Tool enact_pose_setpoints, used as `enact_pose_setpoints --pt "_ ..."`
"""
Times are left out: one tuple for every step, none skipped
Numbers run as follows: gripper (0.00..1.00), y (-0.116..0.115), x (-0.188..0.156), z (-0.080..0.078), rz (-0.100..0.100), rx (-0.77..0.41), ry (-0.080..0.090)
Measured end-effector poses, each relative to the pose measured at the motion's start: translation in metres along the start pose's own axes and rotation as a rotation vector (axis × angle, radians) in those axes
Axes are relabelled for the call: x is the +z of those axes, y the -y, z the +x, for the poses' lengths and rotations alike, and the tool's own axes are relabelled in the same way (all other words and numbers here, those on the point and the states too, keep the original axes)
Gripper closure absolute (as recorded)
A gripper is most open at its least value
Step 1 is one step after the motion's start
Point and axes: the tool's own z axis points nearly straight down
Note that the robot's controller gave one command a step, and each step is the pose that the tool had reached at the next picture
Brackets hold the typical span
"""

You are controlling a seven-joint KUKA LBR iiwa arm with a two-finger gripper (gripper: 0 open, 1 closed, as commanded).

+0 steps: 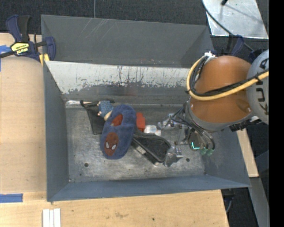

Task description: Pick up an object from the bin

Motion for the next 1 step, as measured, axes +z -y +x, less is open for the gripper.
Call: enact_pose_setpoints --pt "0.0 0.0135 0.1004 -0.0412 -0.001 0.033 0.007"
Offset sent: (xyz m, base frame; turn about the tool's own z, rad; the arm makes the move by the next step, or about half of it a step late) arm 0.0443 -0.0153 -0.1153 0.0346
